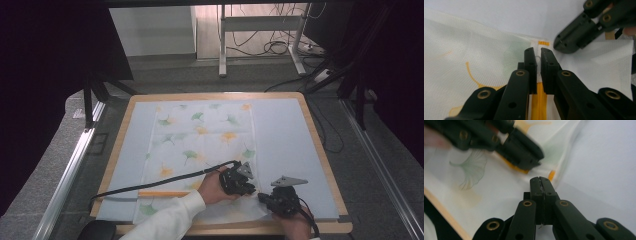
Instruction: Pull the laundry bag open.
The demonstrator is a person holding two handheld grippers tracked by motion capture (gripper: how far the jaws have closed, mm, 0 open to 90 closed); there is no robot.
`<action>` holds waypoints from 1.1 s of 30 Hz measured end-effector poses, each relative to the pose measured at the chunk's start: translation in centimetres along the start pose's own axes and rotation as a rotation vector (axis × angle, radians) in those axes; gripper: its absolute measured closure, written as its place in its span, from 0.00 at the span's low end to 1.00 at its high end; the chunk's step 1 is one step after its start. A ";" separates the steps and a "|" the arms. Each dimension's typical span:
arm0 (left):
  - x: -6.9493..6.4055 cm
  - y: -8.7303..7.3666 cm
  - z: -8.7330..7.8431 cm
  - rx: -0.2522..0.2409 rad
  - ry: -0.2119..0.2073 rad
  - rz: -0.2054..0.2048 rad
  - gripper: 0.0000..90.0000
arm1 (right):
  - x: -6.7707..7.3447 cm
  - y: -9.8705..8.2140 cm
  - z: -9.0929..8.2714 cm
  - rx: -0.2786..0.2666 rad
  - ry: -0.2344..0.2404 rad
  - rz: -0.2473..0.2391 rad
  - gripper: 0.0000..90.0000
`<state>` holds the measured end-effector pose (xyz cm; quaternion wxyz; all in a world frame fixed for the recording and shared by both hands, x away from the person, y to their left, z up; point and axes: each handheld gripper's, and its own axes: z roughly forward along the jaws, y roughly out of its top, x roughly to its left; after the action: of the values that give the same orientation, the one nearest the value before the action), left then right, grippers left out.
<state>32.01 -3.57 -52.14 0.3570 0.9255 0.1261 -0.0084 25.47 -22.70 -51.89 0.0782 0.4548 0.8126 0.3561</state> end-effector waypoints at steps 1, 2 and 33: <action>0.0 0.0 0.0 -0.001 0.001 0.001 0.94 | -0.2 0.1 0.0 -0.009 0.000 0.011 0.99; 0.0 0.0 0.0 -0.001 0.001 0.001 0.94 | -0.2 0.1 0.0 -0.009 0.000 0.011 0.99; -0.3 -1.2 -1.6 0.029 0.034 0.007 0.94 | -1.1 0.5 0.9 0.008 0.051 0.070 1.00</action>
<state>31.34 -1.70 -51.73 0.3413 0.9311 0.1287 0.0069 26.88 -22.94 -52.47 0.0429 0.4740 0.7993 0.3668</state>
